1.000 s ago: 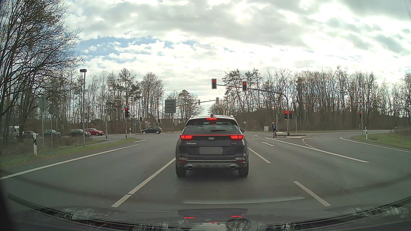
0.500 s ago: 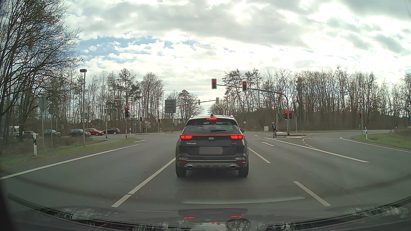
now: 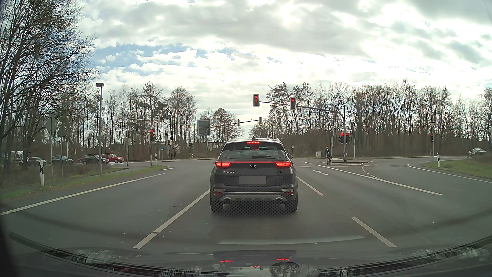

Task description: Follow the waypoints while adhering to traffic rules and regulations

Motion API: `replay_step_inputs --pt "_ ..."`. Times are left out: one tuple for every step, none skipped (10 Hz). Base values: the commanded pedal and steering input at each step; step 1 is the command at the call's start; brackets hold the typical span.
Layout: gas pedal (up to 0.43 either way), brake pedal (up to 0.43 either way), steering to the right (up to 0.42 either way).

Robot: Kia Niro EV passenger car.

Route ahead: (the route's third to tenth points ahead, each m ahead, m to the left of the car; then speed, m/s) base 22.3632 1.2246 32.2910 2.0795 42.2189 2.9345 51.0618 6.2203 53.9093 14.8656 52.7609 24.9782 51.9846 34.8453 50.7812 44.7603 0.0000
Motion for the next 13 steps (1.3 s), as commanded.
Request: replay_step_inputs --pt "0.000 0.299 -0.001" --pt "0.000 0.299 -0.002" --pt "0.000 0.293 -0.001" --pt "0.000 0.299 -0.001" --pt "0.000 0.299 -0.002" --pt "0.000 0.299 -0.001" --pt "0.000 0.293 -0.002" --pt "0.000 0.293 -0.001" --pt "0.000 0.299 -0.001" --pt "0.000 0.299 -0.001" --pt "0.000 0.299 -0.001" --pt "0.000 0.293 -0.001" --pt "0.000 0.299 -0.001"
